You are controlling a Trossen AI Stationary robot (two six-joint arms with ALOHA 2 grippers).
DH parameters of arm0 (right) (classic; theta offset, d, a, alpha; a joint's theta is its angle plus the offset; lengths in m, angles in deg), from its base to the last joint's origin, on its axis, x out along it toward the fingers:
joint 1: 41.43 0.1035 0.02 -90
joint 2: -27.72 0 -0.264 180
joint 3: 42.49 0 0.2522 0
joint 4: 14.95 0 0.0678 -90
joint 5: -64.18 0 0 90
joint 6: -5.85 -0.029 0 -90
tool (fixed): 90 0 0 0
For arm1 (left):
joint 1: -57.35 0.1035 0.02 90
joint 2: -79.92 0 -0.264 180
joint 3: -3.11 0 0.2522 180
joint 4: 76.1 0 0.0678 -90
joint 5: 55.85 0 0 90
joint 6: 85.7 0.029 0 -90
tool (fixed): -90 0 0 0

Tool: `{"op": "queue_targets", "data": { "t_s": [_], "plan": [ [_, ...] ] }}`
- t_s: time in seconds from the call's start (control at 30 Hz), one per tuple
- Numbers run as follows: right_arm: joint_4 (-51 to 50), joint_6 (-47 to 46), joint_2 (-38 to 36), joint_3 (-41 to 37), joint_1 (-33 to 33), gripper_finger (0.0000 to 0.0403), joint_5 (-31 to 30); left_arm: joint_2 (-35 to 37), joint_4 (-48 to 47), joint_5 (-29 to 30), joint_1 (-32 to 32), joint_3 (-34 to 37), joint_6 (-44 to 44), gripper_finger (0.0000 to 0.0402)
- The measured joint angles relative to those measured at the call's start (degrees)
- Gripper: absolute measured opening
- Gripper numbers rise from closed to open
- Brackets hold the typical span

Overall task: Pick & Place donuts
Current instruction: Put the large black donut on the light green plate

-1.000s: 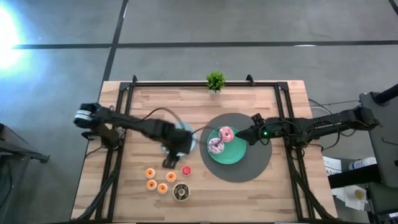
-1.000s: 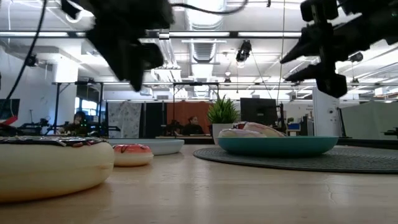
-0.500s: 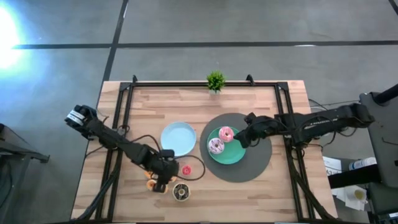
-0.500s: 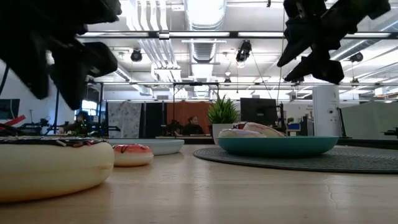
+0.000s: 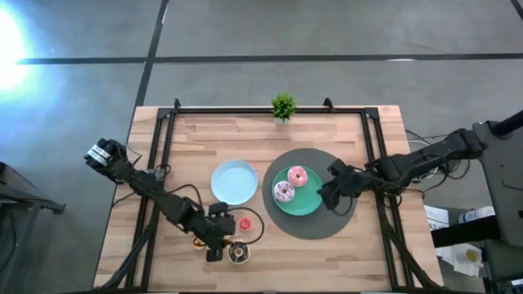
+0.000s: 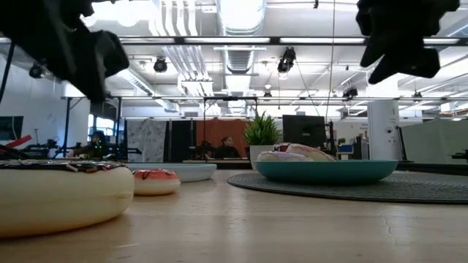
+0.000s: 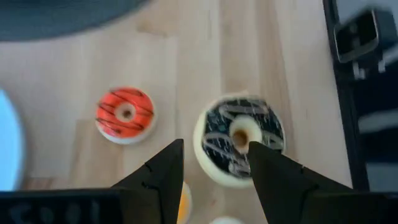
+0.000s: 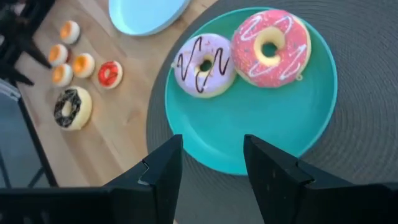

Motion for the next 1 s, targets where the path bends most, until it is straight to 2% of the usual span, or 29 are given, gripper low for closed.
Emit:
{"op": "queue_targets", "data": {
  "t_s": [0.1, 0.33, 0.57, 1.0],
  "plan": [
    [-1.43, 0.28, -0.24, -0.01, 1.80, 0.0162, -0.41, -1.70, -0.74, 0.89, 0.04, -0.96, -1.57, 0.0154],
    [-2.76, 2.02, -0.39, -0.03, 4.03, 0.0162, -0.70, -10.09, -3.87, -3.02, -0.96, -7.49, -3.85, 0.0154],
    [-2.79, 4.07, -0.48, -0.03, 4.04, 0.0162, -1.50, -15.40, -13.75, -2.61, -1.07, -14.13, -5.67, 0.0154],
    [-3.18, 4.82, -0.50, -0.07, 4.04, 0.0162, -2.18, -18.92, -13.07, -2.90, -0.42, -14.58, -11.30, 0.0154]
  ]
}}
